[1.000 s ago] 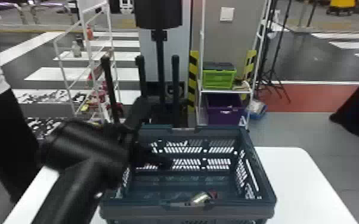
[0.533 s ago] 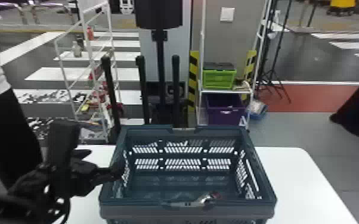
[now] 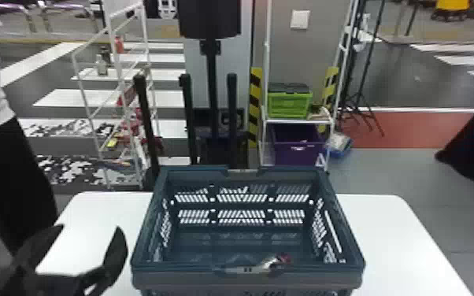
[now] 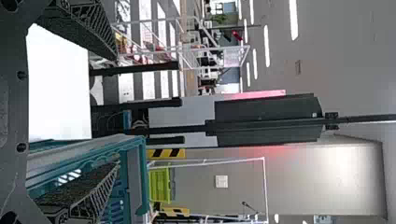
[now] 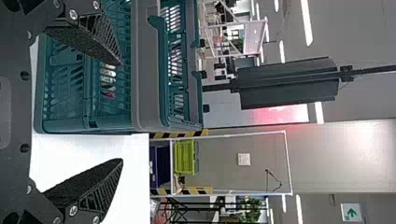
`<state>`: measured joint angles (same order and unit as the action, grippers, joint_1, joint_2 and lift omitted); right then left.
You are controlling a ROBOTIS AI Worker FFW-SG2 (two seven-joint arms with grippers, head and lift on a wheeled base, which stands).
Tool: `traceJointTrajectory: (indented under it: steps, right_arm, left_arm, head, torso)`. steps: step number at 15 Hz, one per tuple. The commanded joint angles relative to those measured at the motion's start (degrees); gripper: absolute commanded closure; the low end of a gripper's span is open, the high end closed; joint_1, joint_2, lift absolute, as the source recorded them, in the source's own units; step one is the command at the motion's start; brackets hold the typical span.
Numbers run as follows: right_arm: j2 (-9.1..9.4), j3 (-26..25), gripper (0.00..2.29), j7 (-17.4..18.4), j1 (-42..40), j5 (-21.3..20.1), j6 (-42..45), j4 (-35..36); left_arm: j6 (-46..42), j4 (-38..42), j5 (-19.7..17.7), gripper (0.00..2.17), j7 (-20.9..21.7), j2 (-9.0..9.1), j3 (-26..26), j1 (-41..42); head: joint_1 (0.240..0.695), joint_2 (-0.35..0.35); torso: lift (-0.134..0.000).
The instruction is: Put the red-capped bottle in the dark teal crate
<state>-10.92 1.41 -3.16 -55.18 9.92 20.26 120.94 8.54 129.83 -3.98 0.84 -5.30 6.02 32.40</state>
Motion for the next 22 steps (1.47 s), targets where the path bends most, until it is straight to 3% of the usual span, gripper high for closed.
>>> traceJointTrajectory:
  steps: [1, 5, 8, 22]
  right_arm:
    - [-0.16, 0.0, 0.15, 0.0, 0.2, 0.1, 0.0, -0.2]
    - [-0.24, 0.1, 0.15, 0.0, 0.7, 0.1, -0.9, -0.3]
    - [-0.42, 0.1, 0.15, 0.0, 0.8, 0.1, -1.2, -0.3]
    - [-1.12, 0.5, 0.15, 0.0, 1.3, 0.1, -3.2, 0.5]
  left_arm:
    - [-11.0, -4.7, 0.0, 0.07, -1.0, 1.25, -1.2, 5.3]
    - [-25.3, -13.0, 0.3, 0.07, -4.9, 2.13, -3.4, 9.6]
    - [-30.0, -15.1, 0.5, 0.07, -5.1, 2.84, -3.3, 11.4]
    - [-31.4, -17.3, 2.0, 0.07, -6.7, 3.19, -4.9, 13.0]
  head:
    - [0.499, 0.0]
    - [0.499, 0.0]
    - [0.499, 0.0]
    - [0.499, 0.0]
  torso:
    - [0.0]
    - [0.0]
    - [0.0]
    - [0.0]
